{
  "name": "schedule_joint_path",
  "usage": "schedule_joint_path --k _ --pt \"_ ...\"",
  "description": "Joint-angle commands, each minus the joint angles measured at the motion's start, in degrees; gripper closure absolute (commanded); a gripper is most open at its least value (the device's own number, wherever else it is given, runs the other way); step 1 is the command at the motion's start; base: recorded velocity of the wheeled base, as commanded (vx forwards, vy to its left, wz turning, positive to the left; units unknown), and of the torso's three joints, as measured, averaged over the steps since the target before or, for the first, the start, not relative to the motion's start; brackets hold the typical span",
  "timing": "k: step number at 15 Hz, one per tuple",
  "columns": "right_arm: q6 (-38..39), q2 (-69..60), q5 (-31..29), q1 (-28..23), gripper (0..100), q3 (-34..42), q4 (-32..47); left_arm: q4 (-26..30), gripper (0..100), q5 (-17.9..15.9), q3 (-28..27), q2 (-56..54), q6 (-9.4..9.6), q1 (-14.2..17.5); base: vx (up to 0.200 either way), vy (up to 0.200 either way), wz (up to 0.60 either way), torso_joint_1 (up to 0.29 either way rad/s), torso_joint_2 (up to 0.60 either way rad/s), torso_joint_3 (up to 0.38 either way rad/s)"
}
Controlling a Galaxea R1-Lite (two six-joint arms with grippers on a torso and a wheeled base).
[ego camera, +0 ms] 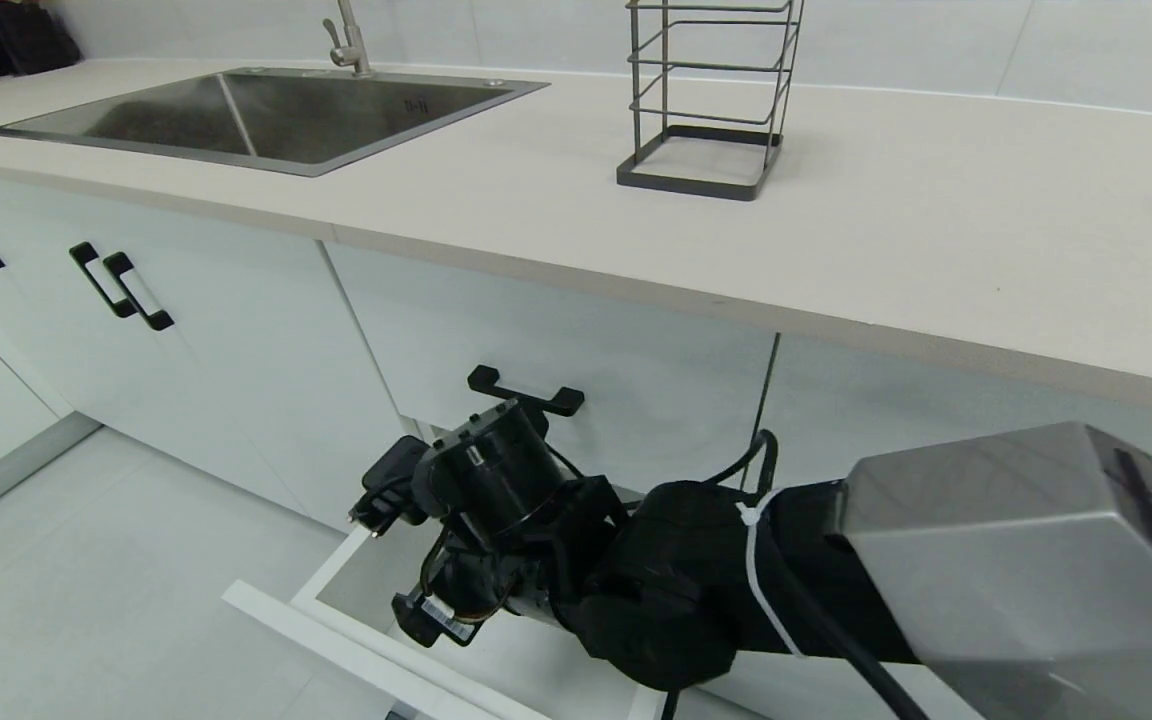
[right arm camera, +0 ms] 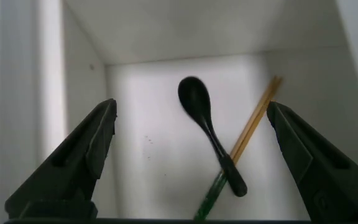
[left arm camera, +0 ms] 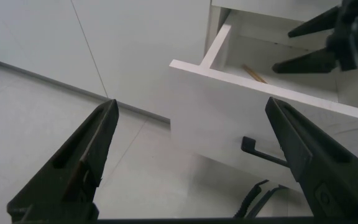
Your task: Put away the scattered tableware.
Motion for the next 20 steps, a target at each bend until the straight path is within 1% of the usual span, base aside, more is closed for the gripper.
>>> schedule_joint_path --k 1,3,5,6,9,10,13,15,16,18,19,20 --pt "-0.03 -9.12 -0.01 0.91 0 5.96 -1.07 -0.01 0 -0.01 0.00 0.00 0.00 0.04 0.000 0.000 0.00 0.000 0.00 0.000" --pt "-0.03 -14.66 -0.10 1.00 0 12.11 -4.59 -0.01 0 -0.01 0.00 0.00 -0.09 0.04 0.000 0.000 0.00 0.000 0.00 0.000" --pt "-0.03 -21.51 -0.27 1.00 0 22.39 -8.89 -0.01 0 -0.01 0.00 0.00 0.00 0.04 0.000 0.000 0.00 0.000 0.00 0.000" --pt "-0.03 -23.54 -0.63 1.00 0 25.91 -11.09 -0.01 0 -0.01 0.00 0.00 0.00 0.04 0.000 0.000 0.00 0.000 0.00 0.000" --pt "-0.83 -31.53 -0.89 1.00 0 43.49 -29.02 -0.01 0 -0.01 0.00 0.00 -0.09 0.04 0.000 0.000 0.00 0.000 0.00 0.000" --pt "-0.91 -33.73 -0.63 0.91 0 47.88 -32.54 -0.01 0 -0.01 0.00 0.00 0.00 0.04 0.000 0.000 0.00 0.000 0.00 0.000" --pt "-1.18 -40.67 0.08 0.91 0 58.69 -34.82 -0.01 0 -0.01 0.00 0.00 0.00 0.04 0.000 0.000 0.00 0.000 0.00 0.000" --pt "-1.44 -45.60 1.92 0.39 0 63.88 -34.82 -0.01 0 -0.01 0.00 0.00 0.00 0.04 0.000 0.000 0.00 0.000 0.00 0.000" --pt "-1.44 -50.61 1.66 -0.58 0 68.97 -34.38 -0.01 0 -0.01 0.00 0.00 0.00 0.04 0.000 0.000 0.00 0.000 0.00 0.000" --pt "-3.46 -60.54 0.69 -4.45 0 78.20 -33.59 -0.01 0 -0.01 0.00 0.00 -0.09 0.04 0.000 0.000 0.00 0.000 0.00 0.000" --pt "-3.73 -61.68 0.69 -4.97 0 79.08 -33.33 -0.01 0 -0.01 0.00 0.00 -0.09 0.04 0.000 0.000 0.00 0.000 0.00 0.000" --pt "-4.43 -71.00 -0.19 -6.91 0 83.74 -30.08 -0.01 0 0.08 0.00 0.00 0.00 0.04 0.000 0.000 0.00 0.000 0.00 0.000"
